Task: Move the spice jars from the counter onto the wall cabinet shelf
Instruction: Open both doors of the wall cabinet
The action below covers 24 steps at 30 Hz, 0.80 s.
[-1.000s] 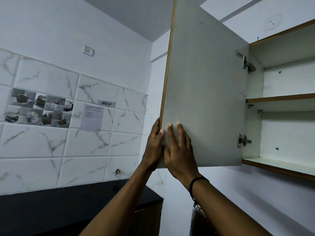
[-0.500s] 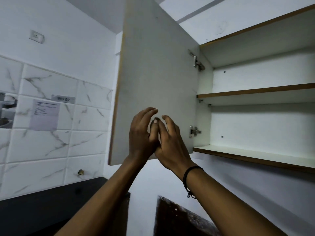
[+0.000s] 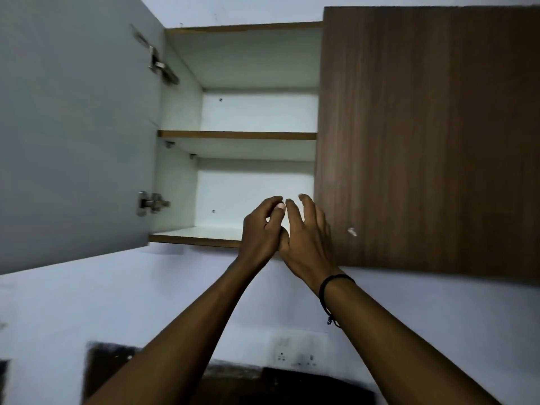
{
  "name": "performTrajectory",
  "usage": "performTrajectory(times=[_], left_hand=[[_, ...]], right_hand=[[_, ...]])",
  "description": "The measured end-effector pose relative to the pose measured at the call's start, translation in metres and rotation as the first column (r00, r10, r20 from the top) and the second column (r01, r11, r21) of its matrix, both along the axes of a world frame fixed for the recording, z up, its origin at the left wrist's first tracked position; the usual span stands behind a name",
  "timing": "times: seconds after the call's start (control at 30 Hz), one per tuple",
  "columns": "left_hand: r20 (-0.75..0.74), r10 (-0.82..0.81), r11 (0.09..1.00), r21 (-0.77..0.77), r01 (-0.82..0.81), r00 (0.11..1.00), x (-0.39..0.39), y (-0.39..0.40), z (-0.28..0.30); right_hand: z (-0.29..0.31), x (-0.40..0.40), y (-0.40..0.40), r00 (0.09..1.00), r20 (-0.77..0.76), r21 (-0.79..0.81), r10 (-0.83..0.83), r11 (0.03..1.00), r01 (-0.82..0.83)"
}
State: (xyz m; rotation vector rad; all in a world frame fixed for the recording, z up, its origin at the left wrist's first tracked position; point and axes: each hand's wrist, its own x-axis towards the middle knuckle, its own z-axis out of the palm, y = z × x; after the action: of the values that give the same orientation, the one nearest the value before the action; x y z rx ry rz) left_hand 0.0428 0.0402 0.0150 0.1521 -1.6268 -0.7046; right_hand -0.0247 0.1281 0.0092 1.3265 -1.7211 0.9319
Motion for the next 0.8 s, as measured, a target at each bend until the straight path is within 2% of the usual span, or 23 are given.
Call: performTrajectory(times=[0.1, 0.17, 0.23, 0.33, 0.53, 0.67, 0.8], left_hand=[[0.083, -0.093, 0.994, 0.059, 0.088, 0.992, -0.056, 0.007, -0.005], [0.118, -0.094, 0.995, 0.028, 0.092, 0.989, -0.084, 0.009, -0.004], [0.131, -0.053, 0.997, -0.053, 0.061, 0.99, -0.105, 0.01, -0.001], [0.145, -0.073, 0.994, -0.069, 0.083, 0.987, -0.13, 0.014, 0.003], [0.074, -0.205, 0.962, 0.198, 0.187, 0.976, -0.143, 0.009, 0.006], [0.015, -0.241, 0.951, 0.206, 0.233, 0.971, -0.133, 0.017, 0.002], [-0.085, -0.201, 0.946, 0.241, 0.216, 0.976, -0.119, 0.029, 0.003]], right_hand=[[-0.003, -0.05, 0.014, 0.994, 0.057, 0.026, -0.093, 0.995, 0.092], [-0.004, -0.073, 0.022, 0.988, 0.078, 0.037, -0.132, 0.991, 0.129], [-0.004, -0.09, 0.025, 0.986, 0.108, 0.079, -0.125, 0.99, 0.117], [-0.005, -0.11, 0.028, 0.982, 0.166, 0.146, -0.091, 0.987, 0.067], [-0.014, -0.121, 0.025, 0.985, 0.147, 0.185, -0.089, 0.981, 0.061], [-0.018, -0.121, 0.023, 0.985, 0.112, 0.159, -0.128, 0.981, 0.11], [-0.021, -0.107, 0.032, 0.98, 0.105, -0.002, -0.171, 0.985, 0.172]])
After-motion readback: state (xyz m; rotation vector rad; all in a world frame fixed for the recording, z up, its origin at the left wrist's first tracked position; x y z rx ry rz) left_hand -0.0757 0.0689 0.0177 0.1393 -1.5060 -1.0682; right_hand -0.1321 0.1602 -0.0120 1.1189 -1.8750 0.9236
